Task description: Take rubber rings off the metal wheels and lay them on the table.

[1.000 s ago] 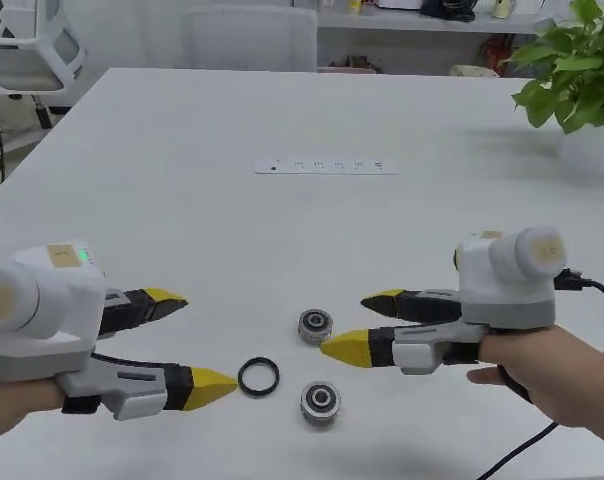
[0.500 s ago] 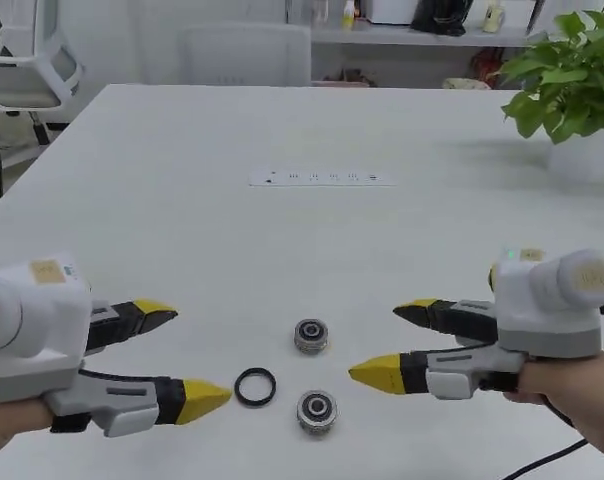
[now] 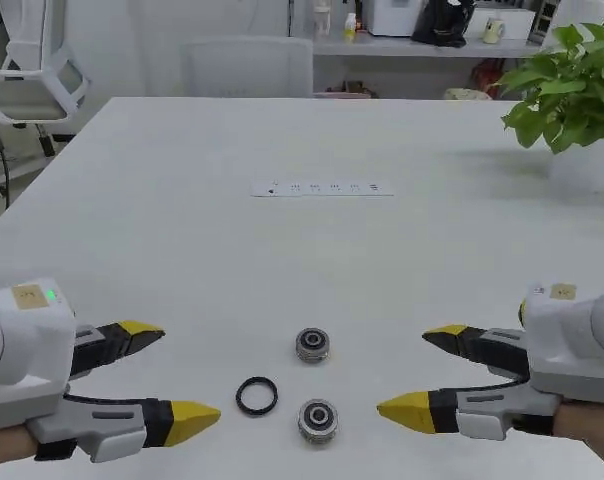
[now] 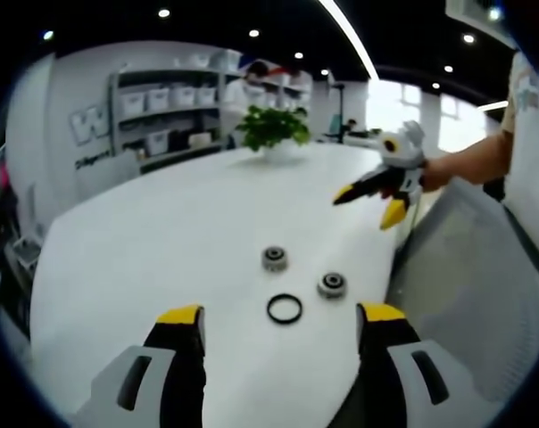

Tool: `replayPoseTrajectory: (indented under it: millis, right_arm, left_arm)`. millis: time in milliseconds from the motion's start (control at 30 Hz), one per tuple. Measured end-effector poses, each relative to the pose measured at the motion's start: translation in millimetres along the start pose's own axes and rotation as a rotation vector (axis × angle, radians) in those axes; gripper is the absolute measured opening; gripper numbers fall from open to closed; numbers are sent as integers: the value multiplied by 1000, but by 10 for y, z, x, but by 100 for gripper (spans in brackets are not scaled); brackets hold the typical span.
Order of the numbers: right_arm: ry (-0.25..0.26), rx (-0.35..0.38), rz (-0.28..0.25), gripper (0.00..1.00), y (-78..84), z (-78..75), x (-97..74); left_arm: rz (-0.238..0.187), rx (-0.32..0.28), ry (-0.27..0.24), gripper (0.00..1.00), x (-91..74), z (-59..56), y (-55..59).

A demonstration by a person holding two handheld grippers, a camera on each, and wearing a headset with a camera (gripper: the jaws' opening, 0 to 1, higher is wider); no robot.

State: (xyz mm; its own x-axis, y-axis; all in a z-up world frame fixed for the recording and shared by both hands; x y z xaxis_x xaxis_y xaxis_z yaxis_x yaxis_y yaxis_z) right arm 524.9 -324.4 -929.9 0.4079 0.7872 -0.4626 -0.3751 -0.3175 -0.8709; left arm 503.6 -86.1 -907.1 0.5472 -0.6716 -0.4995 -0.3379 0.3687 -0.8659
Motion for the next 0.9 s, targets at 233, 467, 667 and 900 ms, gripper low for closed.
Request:
replayPoseTrajectory:
  millis: [233, 467, 667, 900]
  right_arm:
    - [13, 4, 15, 75, 111, 28, -61]
    - [19, 7, 23, 75, 166, 43, -75]
    - [17, 7, 22, 75, 167, 65, -88]
    - [25, 10, 14, 75, 155, 48, -109]
  left_arm:
    - [-2, -28, -22, 69, -96, 19, 63]
    - [0, -44, -35, 69, -132, 15, 105]
    - [-3, -45, -41, 69, -152, 23, 94]
    - [-11, -57, -46, 68, -171, 35, 84]
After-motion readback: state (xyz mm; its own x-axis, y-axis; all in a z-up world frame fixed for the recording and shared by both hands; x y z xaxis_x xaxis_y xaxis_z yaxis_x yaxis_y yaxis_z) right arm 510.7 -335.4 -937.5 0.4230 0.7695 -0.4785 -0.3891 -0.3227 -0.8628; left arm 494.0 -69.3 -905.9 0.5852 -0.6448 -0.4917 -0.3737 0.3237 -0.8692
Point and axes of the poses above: the centre of the closed fingertips' face, and the gripper's own axes: x roughly forward along the fingers, z roughly to its left, y roughly out of its underside, the point moved 3 cm from there along -x, roughly backward along the fingers, and after that the axes turned 1 degree about z, right-handed, at the moved point
